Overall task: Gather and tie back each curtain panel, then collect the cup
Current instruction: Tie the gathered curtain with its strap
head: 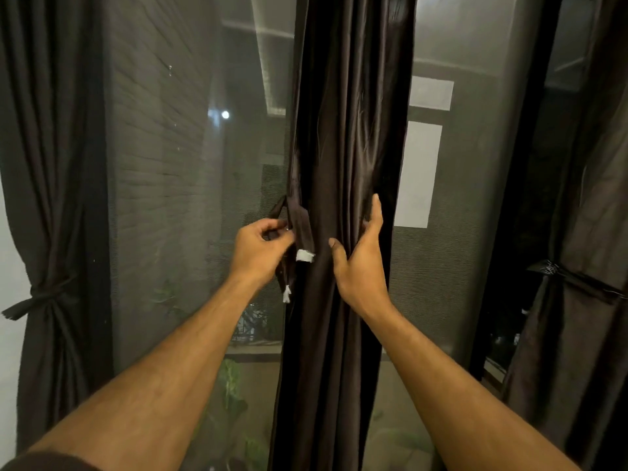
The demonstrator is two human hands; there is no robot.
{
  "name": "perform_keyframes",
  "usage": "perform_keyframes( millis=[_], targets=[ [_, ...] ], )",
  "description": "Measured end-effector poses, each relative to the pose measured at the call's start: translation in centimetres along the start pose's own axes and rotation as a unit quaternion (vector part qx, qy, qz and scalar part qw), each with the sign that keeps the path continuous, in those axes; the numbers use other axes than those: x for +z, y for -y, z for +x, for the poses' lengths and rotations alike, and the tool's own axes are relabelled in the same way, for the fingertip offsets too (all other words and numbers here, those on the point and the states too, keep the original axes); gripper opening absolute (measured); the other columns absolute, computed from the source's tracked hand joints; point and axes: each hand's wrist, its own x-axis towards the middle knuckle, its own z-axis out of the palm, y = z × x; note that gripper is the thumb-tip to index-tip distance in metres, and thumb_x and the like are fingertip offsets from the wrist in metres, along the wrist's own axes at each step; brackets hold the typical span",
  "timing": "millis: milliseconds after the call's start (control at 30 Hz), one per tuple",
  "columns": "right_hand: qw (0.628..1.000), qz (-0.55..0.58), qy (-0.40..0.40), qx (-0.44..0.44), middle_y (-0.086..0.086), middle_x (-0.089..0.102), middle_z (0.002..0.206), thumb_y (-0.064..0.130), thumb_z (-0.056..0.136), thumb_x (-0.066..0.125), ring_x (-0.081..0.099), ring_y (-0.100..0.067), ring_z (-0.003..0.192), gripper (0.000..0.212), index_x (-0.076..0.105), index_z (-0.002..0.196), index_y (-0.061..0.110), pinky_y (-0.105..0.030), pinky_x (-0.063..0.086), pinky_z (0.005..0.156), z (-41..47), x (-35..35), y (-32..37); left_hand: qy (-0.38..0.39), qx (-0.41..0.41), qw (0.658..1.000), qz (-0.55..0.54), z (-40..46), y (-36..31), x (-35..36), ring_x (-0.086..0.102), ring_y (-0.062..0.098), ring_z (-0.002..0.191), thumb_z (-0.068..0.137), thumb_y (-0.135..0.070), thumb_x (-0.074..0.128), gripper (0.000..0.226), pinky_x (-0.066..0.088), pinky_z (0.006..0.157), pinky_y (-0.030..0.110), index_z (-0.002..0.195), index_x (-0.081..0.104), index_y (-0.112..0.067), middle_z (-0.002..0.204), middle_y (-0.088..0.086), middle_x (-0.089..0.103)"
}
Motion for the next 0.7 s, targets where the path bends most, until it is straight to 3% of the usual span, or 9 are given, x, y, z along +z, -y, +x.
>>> perform_keyframes(
  millis=[33,67,133,167,300,400,500,600,700],
  targets=[
    [0.998,-0.045,-0.002,-0.034,0.002,0.02,0.167,0.013,0.102,0.061,0.052,-0.002,0.121,0.097,-0.01,0.161,0.04,-0.003,0.05,0.083,-0.2,0.0,-0.2,0.005,0.0,1.0,-0.014,-0.1,0.1,0.1,0.07,0.003,0.079,0.084,-0.02,0.083,0.024,0.056,0.07,0.02,0.107,0.077,-0.014,0.087,-0.005,0.075],
    [0.994,-0.094,0.0,-0.062,-0.005,0.021,0.167,0.015,0.103,0.059,0.062,-0.021,0.099,0.097,-0.014,0.159,0.046,-0.018,0.06,0.071,-0.3,-0.1,-0.2,0.009,0.001,1.0,-0.021,-0.2,0.1,0.2,0.07,0.0,0.078,0.081,-0.022,0.085,0.028,0.055,0.07,0.017,0.108,0.077,-0.015,0.086,-0.008,0.075],
    [0.982,-0.168,0.005,-0.085,-0.014,0.023,0.164,0.02,0.106,0.053,0.058,-0.023,0.054,0.089,-0.012,0.158,0.051,-0.035,0.056,0.048,-0.7,-0.1,-0.2,0.013,0.005,1.0,-0.005,-0.4,0.3,0.5,0.074,0.004,0.085,0.082,-0.018,0.084,0.022,0.058,0.076,0.022,0.104,0.079,-0.021,0.089,-0.009,0.079],
    [0.979,-0.186,-0.001,-0.086,-0.016,0.023,0.164,0.022,0.107,0.052,0.056,-0.019,0.051,0.083,-0.006,0.16,0.05,-0.036,0.055,0.046,-0.8,-0.2,-0.3,0.009,0.008,1.0,0.009,-0.5,0.4,0.6,0.076,0.009,0.087,0.085,-0.014,0.08,0.016,0.06,0.077,0.027,0.099,0.08,-0.023,0.088,-0.008,0.08],
    [0.983,-0.174,-0.053,-0.041,-0.003,0.038,0.156,0.042,0.099,0.064,0.063,-0.013,0.101,0.067,0.031,0.155,0.025,-0.029,0.053,0.074,-1.2,-0.3,-0.2,0.021,0.032,0.999,0.027,-0.9,0.9,0.7,0.075,0.009,0.078,0.094,-0.009,0.071,0.02,0.061,0.068,0.029,0.085,0.078,-0.026,0.08,-0.008,0.079],
    [0.974,-0.215,-0.075,0.0,-0.002,0.045,0.148,0.046,0.096,0.067,0.068,-0.022,0.088,0.048,0.051,0.132,0.018,-0.038,0.055,0.075,-1.1,-0.3,0.1,0.029,0.053,0.998,0.011,-1.5,0.7,0.9,0.07,-0.005,0.065,0.097,-0.009,0.068,0.026,0.05,0.054,0.014,0.08,0.073,-0.027,0.07,-0.017,0.075],
    [0.972,-0.224,-0.072,0.023,-0.003,0.049,0.145,0.044,0.098,0.066,0.068,-0.021,0.08,0.031,0.062,0.111,0.017,-0.035,0.053,0.076,-0.8,-0.3,0.3,0.02,0.059,0.998,0.011,-2.1,0.5,1.2,0.064,-0.009,0.056,0.097,-0.01,0.067,0.03,0.043,0.047,0.008,0.073,0.071,-0.028,0.061,-0.021,0.07],
    [0.978,-0.201,-0.051,0.009,0.001,0.054,0.143,0.042,0.101,0.062,0.07,-0.018,0.088,0.028,0.07,0.104,0.015,-0.035,0.055,0.078,-0.9,0.0,0.6,0.022,0.063,0.998,0.013,-2.6,0.2,1.6,0.063,-0.007,0.053,0.096,-0.017,0.071,0.03,0.044,0.046,0.011,0.068,0.071,-0.028,0.059,-0.016,0.07],
    [0.986,-0.165,-0.01,-0.003,0.005,0.058,0.137,0.04,0.103,0.058,0.064,-0.012,0.108,0.031,0.076,0.104,0.015,-0.034,0.054,0.086,-0.8,0.6,1.1,0.056,0.053,0.997,0.0,-3.2,-0.5,2.2,0.067,0.001,0.064,0.092,-0.021,0.075,0.02,0.053,0.056,0.025,0.073,0.075,-0.029,0.069,-0.004,0.076]
  ],
)
